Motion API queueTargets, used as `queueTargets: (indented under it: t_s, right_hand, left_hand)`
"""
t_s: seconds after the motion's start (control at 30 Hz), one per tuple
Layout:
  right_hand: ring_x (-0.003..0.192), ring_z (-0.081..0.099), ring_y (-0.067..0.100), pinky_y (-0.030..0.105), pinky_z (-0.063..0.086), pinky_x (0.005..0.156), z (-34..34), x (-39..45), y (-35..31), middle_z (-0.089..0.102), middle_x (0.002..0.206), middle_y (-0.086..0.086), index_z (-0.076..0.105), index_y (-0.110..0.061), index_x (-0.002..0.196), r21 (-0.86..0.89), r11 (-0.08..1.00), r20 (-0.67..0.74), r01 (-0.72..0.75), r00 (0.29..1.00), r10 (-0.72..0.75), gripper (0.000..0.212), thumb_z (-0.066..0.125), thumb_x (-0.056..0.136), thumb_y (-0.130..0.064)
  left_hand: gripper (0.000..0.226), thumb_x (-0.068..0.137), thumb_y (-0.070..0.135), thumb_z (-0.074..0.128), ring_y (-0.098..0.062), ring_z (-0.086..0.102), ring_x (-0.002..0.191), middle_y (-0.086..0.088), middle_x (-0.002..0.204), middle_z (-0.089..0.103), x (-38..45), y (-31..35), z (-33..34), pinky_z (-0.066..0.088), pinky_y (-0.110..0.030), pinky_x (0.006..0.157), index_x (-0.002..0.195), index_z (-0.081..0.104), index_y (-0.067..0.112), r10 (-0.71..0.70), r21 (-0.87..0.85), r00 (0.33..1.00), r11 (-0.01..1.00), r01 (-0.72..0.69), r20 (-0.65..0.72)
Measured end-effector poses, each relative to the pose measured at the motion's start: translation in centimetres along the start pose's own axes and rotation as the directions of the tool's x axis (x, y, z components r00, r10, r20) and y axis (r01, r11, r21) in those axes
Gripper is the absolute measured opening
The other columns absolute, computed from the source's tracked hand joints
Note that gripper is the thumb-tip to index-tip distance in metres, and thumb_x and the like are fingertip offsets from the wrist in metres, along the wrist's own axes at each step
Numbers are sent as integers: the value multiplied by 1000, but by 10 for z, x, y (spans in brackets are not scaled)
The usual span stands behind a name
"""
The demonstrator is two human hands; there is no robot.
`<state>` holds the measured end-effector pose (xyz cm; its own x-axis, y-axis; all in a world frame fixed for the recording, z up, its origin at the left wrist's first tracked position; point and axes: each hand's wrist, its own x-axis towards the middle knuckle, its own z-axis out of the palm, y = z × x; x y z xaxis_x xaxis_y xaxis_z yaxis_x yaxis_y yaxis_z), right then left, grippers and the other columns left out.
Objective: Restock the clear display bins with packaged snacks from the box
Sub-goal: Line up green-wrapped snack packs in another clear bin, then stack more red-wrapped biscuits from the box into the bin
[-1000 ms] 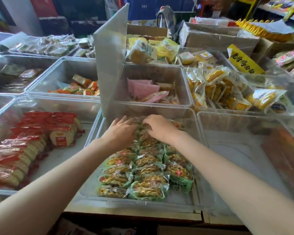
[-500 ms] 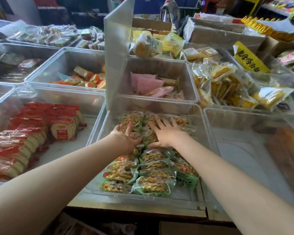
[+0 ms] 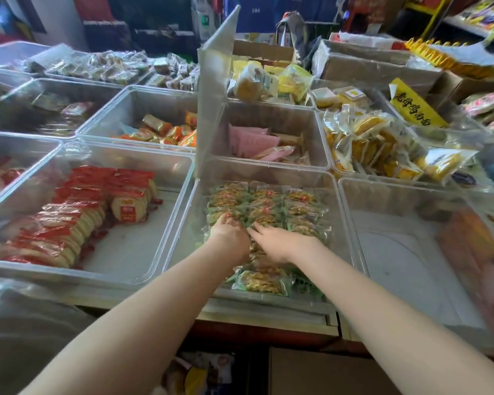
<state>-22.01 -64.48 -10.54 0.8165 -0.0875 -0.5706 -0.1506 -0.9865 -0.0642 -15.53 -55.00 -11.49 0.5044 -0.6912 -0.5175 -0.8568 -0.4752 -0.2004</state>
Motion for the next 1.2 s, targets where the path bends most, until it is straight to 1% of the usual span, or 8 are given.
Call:
queueTargets:
  t_s: [0.13,0.27,0.47,0.6,0.73,0.8,0.93,1.2]
  right_hand:
    - [146,-1,26,43,8,119,-16,-23,-24,-2,158,10,3,-16,151,102,994,-260,-31,964,57,72,46,94,-2]
    - [140,22,31,39,22,115,-49,-44,-90,23,152,14,33,-9,143,157,982,-335,102,941,-44,55,53,94,-23]
    - [120,48,26,22,29,93,-76,-44,-253,53,128,15,56,-7,123,207,905,-362,372,888,-282,33,54,92,-19]
    - [105,60,26,31,43,92,-63,-26,-377,66,112,13,64,-6,115,251,822,-318,511,846,-429,29,56,90,-17]
    - [95,62,29,30,46,77,-32,9,-484,68,101,19,67,2,104,103,859,-39,502,865,-501,26,58,87,-16]
    - [88,61,24,28,43,70,-15,17,-521,65,98,18,64,4,107,24,877,185,480,860,-475,27,59,87,-14]
    - [105,54,26,32,44,74,28,19,-554,52,130,12,53,-6,126,-269,836,442,478,832,-334,41,62,87,-15]
    - [119,52,30,37,45,88,62,29,-562,53,132,12,56,-2,125,-407,771,435,490,846,-308,33,49,93,-5]
  left_hand:
    - [43,96,22,37,-23,27,139,-4,145,40,-46,-18,-12,3,-42,116,137,42,15,17,-82,937,996,-48,-348]
    - [46,76,22,30,-31,63,98,-7,106,67,-120,-78,16,38,-39,97,99,69,11,-150,-288,675,953,-97,-722]
    - [44,75,25,33,-32,65,87,-11,99,67,-245,-189,88,45,-43,85,92,69,7,-473,-557,529,830,1,-704]
    - [35,76,20,40,-35,65,85,-16,93,67,-316,-264,163,51,-42,78,90,68,5,-589,-682,600,725,98,-541]
    - [22,88,13,54,-24,64,99,-6,105,70,-354,-325,239,44,-29,84,104,70,14,-272,-580,962,787,210,-21]
    - [27,89,11,53,-20,64,99,-2,110,69,-363,-341,264,48,-28,87,111,68,17,-74,-524,976,834,174,206]
    - [34,84,8,52,-18,62,102,-1,114,67,-361,-360,293,48,-33,92,112,68,20,40,-540,972,836,95,233]
    - [35,86,18,60,-16,59,105,2,121,62,-347,-360,310,47,-32,95,121,61,22,117,-645,969,763,53,218]
